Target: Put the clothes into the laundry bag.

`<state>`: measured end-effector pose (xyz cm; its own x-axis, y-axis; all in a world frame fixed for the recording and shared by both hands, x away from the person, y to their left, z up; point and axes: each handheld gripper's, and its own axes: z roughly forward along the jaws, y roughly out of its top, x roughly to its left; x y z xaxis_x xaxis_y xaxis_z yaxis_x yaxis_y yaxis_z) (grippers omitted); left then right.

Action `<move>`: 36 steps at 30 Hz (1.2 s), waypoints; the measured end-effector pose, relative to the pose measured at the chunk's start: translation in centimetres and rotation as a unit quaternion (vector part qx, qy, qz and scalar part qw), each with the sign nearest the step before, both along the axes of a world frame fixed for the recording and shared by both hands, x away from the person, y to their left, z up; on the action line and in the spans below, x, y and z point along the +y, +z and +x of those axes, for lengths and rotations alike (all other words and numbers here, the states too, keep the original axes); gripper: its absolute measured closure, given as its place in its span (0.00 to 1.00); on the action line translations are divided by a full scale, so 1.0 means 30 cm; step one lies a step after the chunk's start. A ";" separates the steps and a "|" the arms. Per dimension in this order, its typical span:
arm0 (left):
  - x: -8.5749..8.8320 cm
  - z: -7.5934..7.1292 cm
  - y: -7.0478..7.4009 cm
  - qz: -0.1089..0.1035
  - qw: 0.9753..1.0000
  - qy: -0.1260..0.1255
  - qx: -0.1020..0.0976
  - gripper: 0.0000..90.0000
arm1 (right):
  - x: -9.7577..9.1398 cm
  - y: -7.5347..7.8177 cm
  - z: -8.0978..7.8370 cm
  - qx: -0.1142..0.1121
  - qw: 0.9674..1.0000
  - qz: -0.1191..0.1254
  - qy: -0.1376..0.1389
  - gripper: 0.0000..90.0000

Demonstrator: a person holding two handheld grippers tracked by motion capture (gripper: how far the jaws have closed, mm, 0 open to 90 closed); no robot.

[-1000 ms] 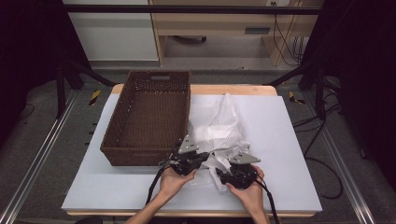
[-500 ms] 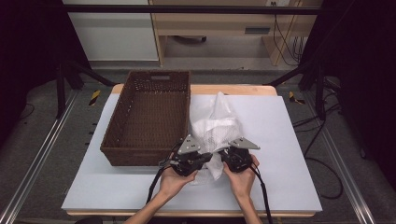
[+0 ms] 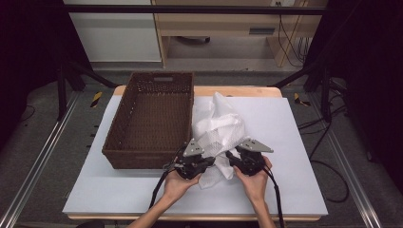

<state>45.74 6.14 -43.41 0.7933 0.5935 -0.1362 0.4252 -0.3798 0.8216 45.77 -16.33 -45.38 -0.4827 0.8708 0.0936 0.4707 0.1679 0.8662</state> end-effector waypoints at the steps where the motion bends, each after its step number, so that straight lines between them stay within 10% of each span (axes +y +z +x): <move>1: -0.001 0.000 -0.004 0.002 1.000 0.002 0.000 0.99 | -0.009 0.011 -0.021 -0.003 1.000 0.000 0.008 0.52; 9: -0.012 -0.007 -0.011 0.003 1.000 0.001 -0.005 0.99 | -0.083 -0.021 -0.101 0.036 0.999 -0.039 0.012 0.39; 14: -0.017 -0.010 -0.013 0.003 1.000 0.000 -0.006 0.99 | -0.073 -0.085 -0.054 0.066 0.996 -0.059 0.001 0.69; 18: -0.014 -0.013 -0.007 -0.001 1.000 0.002 -0.009 0.99 | -0.069 -0.079 -0.029 0.071 0.997 -0.039 -0.004 0.93; 29: 0.024 -0.028 0.068 -0.033 0.999 -0.004 -0.023 0.99 | 0.090 -0.002 0.020 0.030 0.998 0.007 0.046 0.94; 36: 0.043 -0.054 0.089 -0.033 0.999 -0.011 -0.028 0.99 | 0.097 -0.102 0.168 0.021 0.995 -0.033 -0.088 0.95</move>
<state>44.12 7.43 -40.73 0.8139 0.5662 -0.1303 0.3703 -0.3326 0.8673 50.82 -13.42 -48.43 -0.3194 0.9463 0.0501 0.5326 0.1355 0.8355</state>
